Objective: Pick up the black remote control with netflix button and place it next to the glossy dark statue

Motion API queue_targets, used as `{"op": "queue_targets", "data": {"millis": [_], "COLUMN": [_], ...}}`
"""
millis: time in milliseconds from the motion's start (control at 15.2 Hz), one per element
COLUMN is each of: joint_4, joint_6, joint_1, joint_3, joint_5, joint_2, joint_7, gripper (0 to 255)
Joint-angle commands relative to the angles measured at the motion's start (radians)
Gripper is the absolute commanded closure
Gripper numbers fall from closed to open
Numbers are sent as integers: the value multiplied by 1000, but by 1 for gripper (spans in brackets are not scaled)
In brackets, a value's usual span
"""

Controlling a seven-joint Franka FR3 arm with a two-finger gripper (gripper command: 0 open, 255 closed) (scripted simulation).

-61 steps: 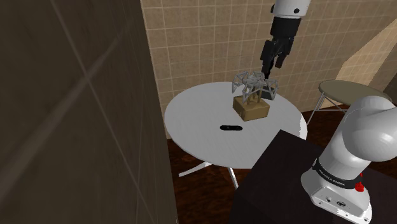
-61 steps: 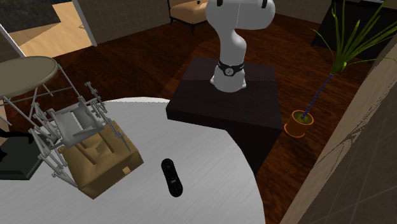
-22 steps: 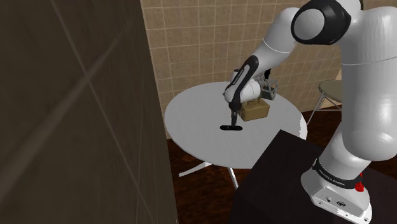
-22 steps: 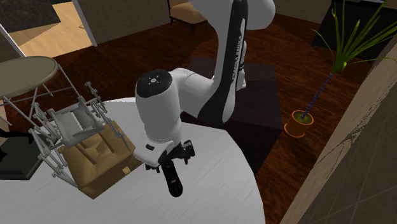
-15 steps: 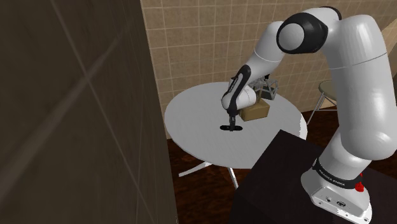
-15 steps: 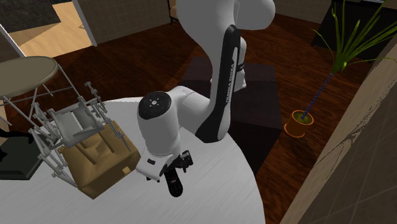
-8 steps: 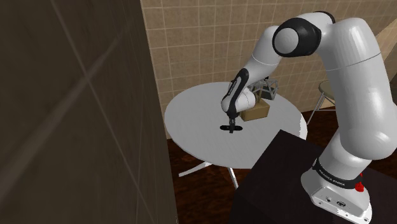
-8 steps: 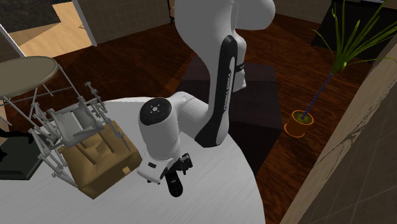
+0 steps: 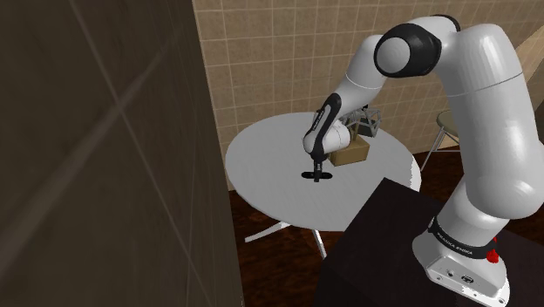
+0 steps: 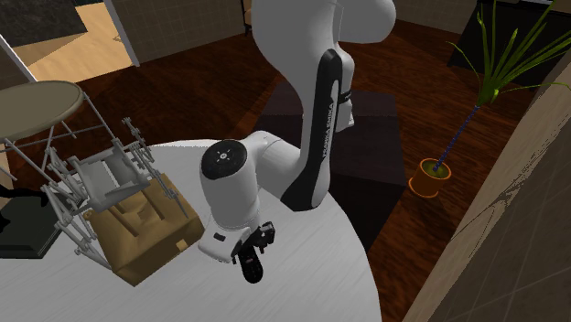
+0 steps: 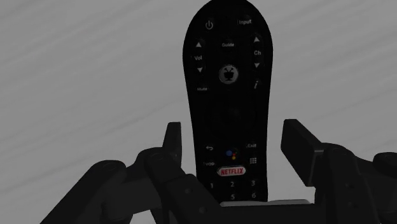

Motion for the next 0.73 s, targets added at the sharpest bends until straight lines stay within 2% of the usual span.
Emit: {"op": "queue_targets", "data": {"millis": [0, 264, 660], "joint_4": [3, 4, -27], "joint_6": [5, 6, -49], "joint_1": [-1, -1, 25], "joint_3": [-1, -1, -32], "joint_5": [0, 1, -21], "joint_2": [5, 7, -78], "joint_7": [1, 1, 18], "gripper": [255, 255, 255]}}
